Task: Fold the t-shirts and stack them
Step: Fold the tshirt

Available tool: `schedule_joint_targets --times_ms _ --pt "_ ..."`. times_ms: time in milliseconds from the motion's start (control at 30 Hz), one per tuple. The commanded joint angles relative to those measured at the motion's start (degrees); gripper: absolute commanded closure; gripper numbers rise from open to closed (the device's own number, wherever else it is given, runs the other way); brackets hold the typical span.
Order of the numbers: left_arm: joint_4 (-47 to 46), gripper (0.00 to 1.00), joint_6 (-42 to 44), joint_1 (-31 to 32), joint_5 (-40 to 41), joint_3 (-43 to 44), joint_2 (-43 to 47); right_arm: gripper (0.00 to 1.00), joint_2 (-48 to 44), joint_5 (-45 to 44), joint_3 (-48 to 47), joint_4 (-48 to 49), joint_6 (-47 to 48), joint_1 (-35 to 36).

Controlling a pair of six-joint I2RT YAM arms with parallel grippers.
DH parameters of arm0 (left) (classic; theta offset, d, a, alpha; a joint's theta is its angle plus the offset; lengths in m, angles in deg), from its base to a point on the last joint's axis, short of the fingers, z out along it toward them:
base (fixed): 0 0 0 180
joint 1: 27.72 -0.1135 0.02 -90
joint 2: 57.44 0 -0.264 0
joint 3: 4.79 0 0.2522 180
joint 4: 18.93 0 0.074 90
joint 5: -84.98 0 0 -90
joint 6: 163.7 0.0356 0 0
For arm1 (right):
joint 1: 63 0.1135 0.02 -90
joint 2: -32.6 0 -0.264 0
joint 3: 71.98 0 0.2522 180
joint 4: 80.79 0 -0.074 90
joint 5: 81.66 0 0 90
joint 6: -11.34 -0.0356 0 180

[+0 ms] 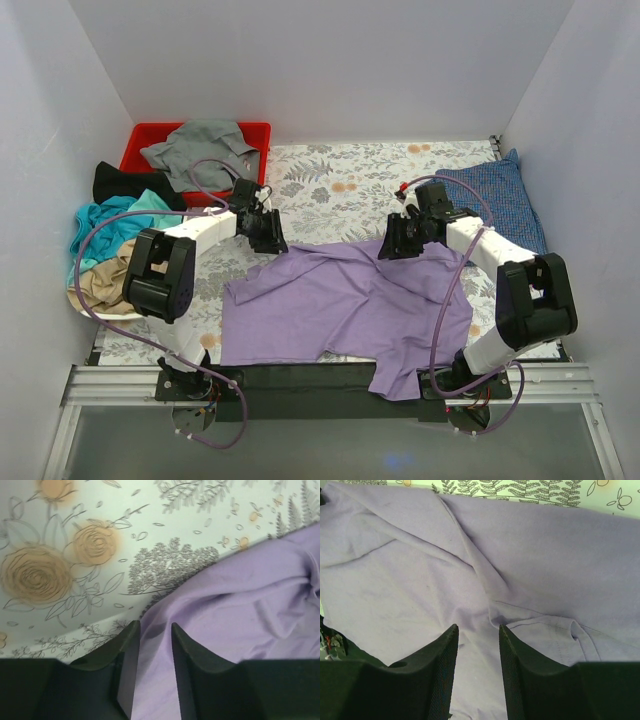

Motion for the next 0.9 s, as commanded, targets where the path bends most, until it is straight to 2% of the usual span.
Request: schedule_joint_targets --times_ms 0,67,133,267,467,567,600,733,867 --pt "-3.3 0.71 2.65 -0.62 -8.82 -0.49 2.2 0.56 1.07 0.15 -0.42 -0.45 1.38 0.14" --pt "-3.21 0.74 4.14 -0.62 -12.15 -0.49 1.76 0.56 1.25 0.06 -0.24 -0.36 1.73 0.14" --pt "-2.77 0.72 4.24 -0.71 -11.73 -0.74 1.41 0.56 1.34 -0.2 -0.07 -0.45 2.0 0.14" --pt "-2.15 0.55 5.82 -0.71 -10.5 -1.1 1.23 0.55 1.25 -0.2 0.11 -0.45 2.35 0.14" --pt "-0.75 0.54 8.36 -0.71 -6.02 -0.49 -1.22 0.55 1.25 -0.38 0.9 -0.45 2.52 0.14" --pt "-0.48 0.64 9.25 -0.71 -4.7 -0.57 -1.84 0.55 1.34 -0.55 0.99 -0.45 2.7 0.14" --pt "-0.31 0.74 9.42 -0.71 -4.7 -0.4 -1.85 0.55 1.34 -0.64 1.07 -0.45 2.79 0.14" --pt "-0.57 0.91 10.12 -0.71 -3.74 0.65 -1.06 0.56 1.86 -1.69 1.25 -0.45 2.79 0.14" --pt "-0.66 0.95 10.83 -0.62 0.73 2.5 2.89 0.56 2.39 -5.81 2.04 -0.45 2.53 0.14"
